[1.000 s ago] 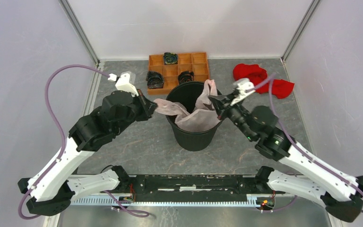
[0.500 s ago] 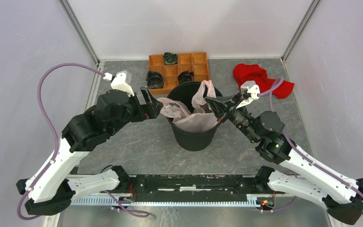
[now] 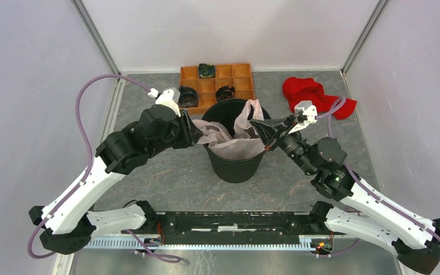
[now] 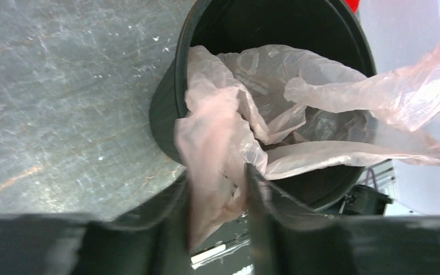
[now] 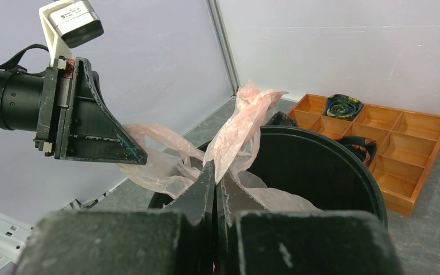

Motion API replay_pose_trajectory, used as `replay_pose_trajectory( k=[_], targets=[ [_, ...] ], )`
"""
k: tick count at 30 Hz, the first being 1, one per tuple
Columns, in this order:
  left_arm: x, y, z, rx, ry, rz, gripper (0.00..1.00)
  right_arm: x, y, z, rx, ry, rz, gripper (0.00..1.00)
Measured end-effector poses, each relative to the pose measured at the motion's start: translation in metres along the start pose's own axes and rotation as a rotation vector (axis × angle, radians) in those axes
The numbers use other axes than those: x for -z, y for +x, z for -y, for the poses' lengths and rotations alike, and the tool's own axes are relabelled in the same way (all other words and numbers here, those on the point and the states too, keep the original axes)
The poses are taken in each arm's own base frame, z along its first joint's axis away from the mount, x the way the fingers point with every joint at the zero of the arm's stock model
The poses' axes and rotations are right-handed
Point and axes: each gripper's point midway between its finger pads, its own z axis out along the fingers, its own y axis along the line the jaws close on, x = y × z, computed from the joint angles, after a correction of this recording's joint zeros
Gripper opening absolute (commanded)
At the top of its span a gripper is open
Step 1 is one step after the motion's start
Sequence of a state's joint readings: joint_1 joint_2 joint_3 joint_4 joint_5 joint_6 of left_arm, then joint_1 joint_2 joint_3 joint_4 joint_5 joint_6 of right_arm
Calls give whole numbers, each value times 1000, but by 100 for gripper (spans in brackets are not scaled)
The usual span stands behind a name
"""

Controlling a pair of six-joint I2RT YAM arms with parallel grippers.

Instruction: Put the trash bags into the trash bin

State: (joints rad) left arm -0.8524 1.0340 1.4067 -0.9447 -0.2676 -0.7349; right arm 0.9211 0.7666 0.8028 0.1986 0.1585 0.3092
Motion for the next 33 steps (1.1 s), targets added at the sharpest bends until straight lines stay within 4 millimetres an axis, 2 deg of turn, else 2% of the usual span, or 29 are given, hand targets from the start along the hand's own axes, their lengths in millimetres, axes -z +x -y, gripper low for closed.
replay_pose_trajectory(
  k=[3,8,10,13,17,22,25,28,33],
  targets=[
    [2,0,-1,5,-5,3,16,5,-2,2,4,11,-3,1],
    [20,0,0,12,41,4,3,24,-4,9,4,42,-24,1],
    [30,2,1,16,72,2,2,35,-8,10,-4,46,-22,1],
    [39,13,-6,15,91,-16,2,49,-5,12,-13,45,-37,7],
    [45,33,-26,3,58,-61,2,63,16,19,-15,65,-111,11],
    [47,44,-51,-13,-28,-65,2,78,48,31,-11,105,-200,9],
    [48,41,-64,-21,-89,-38,2,84,56,38,-7,136,-227,9],
    [54,34,-73,-26,-130,-7,2,88,54,42,-5,155,-222,8],
    [72,4,-67,1,-116,98,2,94,54,50,5,200,-228,9]
  ],
)
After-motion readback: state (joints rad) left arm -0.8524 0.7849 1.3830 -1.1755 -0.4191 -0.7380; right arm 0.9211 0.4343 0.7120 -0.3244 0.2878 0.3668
